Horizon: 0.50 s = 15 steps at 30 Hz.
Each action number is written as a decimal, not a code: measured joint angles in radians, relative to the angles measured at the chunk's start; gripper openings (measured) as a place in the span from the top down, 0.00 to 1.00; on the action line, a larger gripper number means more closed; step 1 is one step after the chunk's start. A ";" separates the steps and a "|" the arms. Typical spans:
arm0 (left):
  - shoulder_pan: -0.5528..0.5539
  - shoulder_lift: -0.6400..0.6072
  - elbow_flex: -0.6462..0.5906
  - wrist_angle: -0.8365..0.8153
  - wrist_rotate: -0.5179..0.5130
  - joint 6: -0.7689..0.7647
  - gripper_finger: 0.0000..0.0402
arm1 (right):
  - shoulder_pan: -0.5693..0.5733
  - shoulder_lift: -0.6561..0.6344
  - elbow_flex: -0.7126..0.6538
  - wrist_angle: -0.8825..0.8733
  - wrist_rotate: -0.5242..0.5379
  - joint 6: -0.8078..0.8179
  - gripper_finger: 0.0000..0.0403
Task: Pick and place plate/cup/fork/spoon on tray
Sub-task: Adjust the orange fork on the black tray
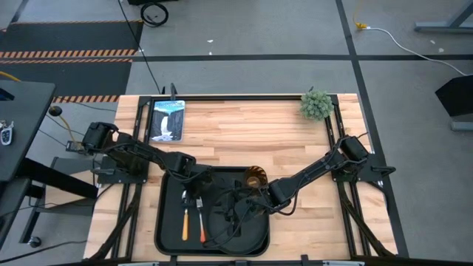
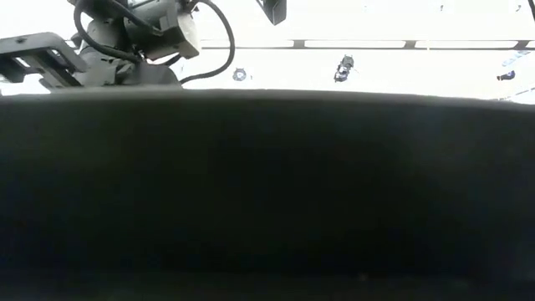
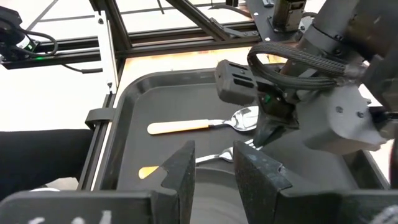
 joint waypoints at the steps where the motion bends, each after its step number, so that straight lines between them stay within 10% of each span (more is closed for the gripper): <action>1: 0.000 0.000 0.000 -0.012 0.002 0.012 0.99 | 0.000 0.000 0.000 0.000 0.000 0.000 0.72; 15: 0.000 0.000 0.000 -0.061 0.006 0.125 0.99 | 0.000 0.001 0.000 0.019 0.000 -0.006 0.72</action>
